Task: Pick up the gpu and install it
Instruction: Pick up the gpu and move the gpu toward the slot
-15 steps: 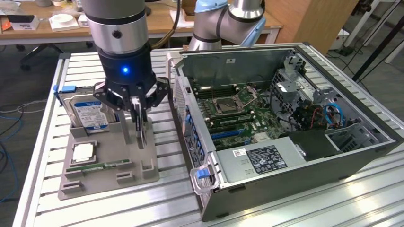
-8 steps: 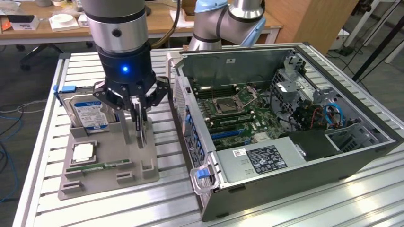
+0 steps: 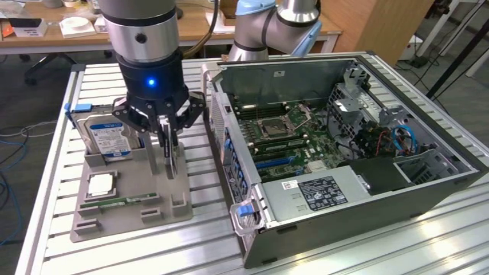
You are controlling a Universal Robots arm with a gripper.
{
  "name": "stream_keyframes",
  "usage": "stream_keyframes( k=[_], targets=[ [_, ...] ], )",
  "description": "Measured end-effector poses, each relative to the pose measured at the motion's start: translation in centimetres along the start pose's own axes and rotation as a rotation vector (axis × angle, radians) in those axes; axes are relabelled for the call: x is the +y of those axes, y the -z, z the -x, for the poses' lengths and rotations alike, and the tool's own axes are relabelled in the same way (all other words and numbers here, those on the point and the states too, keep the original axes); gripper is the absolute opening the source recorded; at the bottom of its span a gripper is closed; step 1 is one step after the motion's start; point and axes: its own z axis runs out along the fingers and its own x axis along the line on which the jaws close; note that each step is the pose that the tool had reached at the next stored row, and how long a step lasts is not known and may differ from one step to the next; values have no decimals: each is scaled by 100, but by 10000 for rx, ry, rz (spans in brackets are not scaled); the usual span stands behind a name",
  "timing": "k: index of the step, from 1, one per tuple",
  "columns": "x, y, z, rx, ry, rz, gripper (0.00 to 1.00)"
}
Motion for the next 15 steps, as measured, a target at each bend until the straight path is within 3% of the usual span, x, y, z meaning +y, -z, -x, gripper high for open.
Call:
stream_keyframes(
  k=[15],
  targets=[
    [1, 39, 1, 1, 0, -2, 26]
  ],
)
